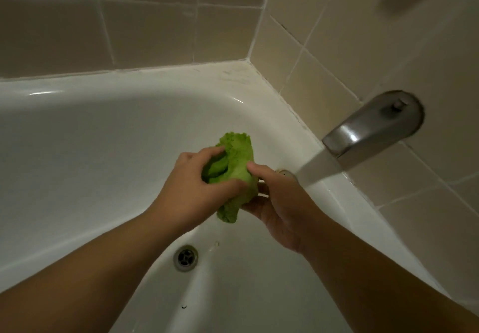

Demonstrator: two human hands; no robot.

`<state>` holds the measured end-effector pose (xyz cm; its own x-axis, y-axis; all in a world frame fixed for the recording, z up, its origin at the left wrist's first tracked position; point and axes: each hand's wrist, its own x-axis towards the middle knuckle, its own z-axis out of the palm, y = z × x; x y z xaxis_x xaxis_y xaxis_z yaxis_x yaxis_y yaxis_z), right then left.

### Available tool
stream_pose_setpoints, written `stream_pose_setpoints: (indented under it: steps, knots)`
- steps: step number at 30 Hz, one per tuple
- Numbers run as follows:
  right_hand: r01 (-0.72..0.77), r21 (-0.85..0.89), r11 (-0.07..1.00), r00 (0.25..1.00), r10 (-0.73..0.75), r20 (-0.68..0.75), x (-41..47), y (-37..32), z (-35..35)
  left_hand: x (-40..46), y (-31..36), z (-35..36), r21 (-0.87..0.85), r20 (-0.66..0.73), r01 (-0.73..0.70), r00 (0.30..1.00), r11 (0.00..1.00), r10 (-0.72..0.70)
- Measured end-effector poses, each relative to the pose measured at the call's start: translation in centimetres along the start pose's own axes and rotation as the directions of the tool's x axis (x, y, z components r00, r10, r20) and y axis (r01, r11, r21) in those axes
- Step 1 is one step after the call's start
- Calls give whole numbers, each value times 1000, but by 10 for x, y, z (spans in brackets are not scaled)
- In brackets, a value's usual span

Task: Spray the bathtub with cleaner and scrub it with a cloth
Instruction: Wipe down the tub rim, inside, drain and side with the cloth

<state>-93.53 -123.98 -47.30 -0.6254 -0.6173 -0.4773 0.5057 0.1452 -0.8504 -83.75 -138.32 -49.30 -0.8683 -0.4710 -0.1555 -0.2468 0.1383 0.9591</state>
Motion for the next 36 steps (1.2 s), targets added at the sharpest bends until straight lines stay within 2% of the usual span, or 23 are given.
stream_pose_setpoints:
  steps: [3,6,9,12,13,14,16,17,18,19,21,23,27,32,34,36]
  knots:
    - [32,-62,998,996,-37,-81,3,1,-12,1,1,4,-154,1,0,1000,988,0]
    - [44,-145,988,989,-64,-135,7,3,-19,3,-1,7,-158,12,-2,1000,987,4]
    - [80,-188,979,988,-103,-116,9,-1,-22,8,-2,13,-196,25,-1,1000,981,6]
    - [185,-433,882,965,-245,-88,15,-14,-26,17,-1,20,-196,-76,-47,997,980,33]
    - [237,-552,800,940,-332,-77,19,-20,-28,22,0,23,-211,-117,-56,993,976,32]
    - [304,-694,653,887,-460,-44,24,-26,-33,27,0,26,-232,-150,-63,988,971,28]
    - [401,-899,175,674,-721,160,41,-39,-45,37,-1,32,-271,-189,-68,982,960,16]
    - [391,-920,-34,584,-763,276,52,-45,-53,41,-1,35,-277,-204,-71,979,958,13]
    - [350,-925,-149,574,-746,338,64,-49,-62,45,-2,38,-271,-221,-75,975,960,14]
    - [291,-940,-180,633,-700,330,74,-54,-69,50,-4,42,-257,-245,-82,969,963,18]
    - [216,-961,-171,775,-569,275,90,-59,-79,59,-10,49,-228,-292,-95,956,969,25]
    - [188,-966,-176,841,-480,251,98,-62,-82,69,-18,56,-198,-330,-96,944,976,26]
    - [209,-963,-171,835,-481,267,103,-63,-83,89,-28,74,-94,-385,-123,919,988,78]
    - [243,-952,-187,807,-505,305,109,-58,-88,106,-28,110,-186,-496,-252,858,950,131]
    - [251,-951,-180,794,-523,309,110,-59,-88,106,-32,127,-147,-528,-308,828,940,188]
    - [255,-949,-188,779,-541,316,110,-58,-88,109,-44,139,-125,-550,-291,816,948,178]
